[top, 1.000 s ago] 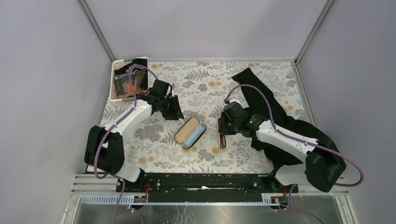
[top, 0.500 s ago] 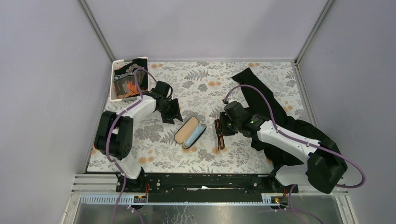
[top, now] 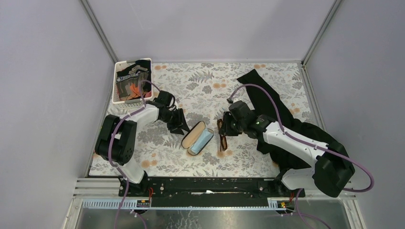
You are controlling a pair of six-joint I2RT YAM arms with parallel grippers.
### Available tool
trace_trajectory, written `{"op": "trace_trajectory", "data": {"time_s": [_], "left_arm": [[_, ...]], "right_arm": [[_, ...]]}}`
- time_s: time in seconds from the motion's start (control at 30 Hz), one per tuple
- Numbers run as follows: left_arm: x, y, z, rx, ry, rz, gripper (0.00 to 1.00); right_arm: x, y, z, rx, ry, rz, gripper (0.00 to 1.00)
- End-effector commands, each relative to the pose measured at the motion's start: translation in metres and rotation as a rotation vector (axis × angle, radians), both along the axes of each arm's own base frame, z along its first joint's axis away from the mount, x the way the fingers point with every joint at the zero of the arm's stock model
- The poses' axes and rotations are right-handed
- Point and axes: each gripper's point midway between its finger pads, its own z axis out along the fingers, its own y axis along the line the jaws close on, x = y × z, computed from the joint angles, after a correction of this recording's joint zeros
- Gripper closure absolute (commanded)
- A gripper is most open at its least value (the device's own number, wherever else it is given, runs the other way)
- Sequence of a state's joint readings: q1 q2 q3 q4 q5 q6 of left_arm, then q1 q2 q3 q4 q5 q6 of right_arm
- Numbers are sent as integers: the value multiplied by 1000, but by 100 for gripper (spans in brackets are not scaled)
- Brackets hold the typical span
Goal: Organize the sunglasses
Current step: Pick up the sunglasses from the center of the board, then place the sunglasses in the sunglasses case.
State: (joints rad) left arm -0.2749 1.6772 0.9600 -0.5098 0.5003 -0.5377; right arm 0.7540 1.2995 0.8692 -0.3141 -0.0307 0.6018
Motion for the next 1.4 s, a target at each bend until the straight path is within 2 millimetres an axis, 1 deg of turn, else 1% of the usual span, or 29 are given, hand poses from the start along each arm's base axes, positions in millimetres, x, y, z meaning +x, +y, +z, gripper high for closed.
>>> {"op": "trace_trajectory", "data": {"time_s": [0.0, 0.13, 0.23, 0.33, 0.43, 0.57, 0.73, 0.93, 1.0, 1.17, 1.37], "left_arm": [[-7, -20, 18, -136, -34, -39, 54], [-24, -30, 13, -162, -8, -56, 54], [-34, -36, 11, -166, -2, -58, 54], [-41, -44, 12, -181, -5, -71, 54], [-46, -51, 11, -179, -2, -92, 54], [-48, -56, 8, -177, 3, -104, 54], [-47, -61, 5, -183, 8, -113, 54], [-45, -64, 3, -182, 13, -121, 54], [-45, -65, 3, -182, 14, -123, 54], [-46, -69, 3, -180, 16, -129, 53], [-48, -72, 2, -173, 17, -136, 53]], "right_arm": [[11, 24, 28, 86, -23, 9, 76], [18, 29, 33, 103, -18, -27, 76], [23, 30, 33, 104, 1, -77, 76], [25, 28, 26, 105, 33, -136, 76], [24, 24, 15, 95, 58, -191, 76], [17, 25, 5, 88, 80, -194, 76], [9, 28, -9, 12, 74, -139, 76], [14, 10, -24, -128, 28, -118, 75], [15, 8, -28, -153, 29, -114, 75], [14, 18, -38, -149, 54, -99, 76], [12, 22, -48, -172, 69, -101, 76]]}}
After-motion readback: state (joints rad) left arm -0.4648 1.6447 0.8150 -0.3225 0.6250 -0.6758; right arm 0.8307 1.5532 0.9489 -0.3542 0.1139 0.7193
